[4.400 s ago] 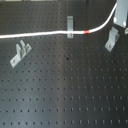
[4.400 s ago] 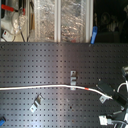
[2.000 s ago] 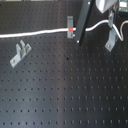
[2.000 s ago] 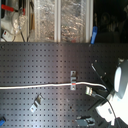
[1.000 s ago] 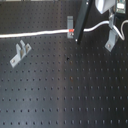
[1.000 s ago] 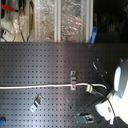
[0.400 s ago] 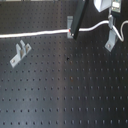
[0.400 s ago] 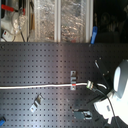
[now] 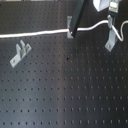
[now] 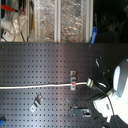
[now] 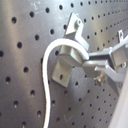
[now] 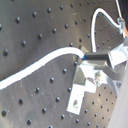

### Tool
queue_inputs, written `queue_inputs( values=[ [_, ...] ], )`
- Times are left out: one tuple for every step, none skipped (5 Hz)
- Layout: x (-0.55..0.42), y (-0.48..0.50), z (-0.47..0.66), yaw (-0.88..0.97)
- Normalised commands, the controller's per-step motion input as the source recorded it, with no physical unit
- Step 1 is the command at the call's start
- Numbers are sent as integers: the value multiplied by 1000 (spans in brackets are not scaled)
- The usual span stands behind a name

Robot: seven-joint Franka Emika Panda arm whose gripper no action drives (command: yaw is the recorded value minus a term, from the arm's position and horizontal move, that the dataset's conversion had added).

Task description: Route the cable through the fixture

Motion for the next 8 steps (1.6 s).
queue_inputs(
  values=[
    [-235,-97,5,60],
    [-172,-70,4,69],
    [-161,-60,4,63],
    [-214,-59,93,34],
    [-287,-66,104,49],
    [-227,16,106,0],
    [-164,151,56,-203],
    [-322,248,1,-391]
  ],
)
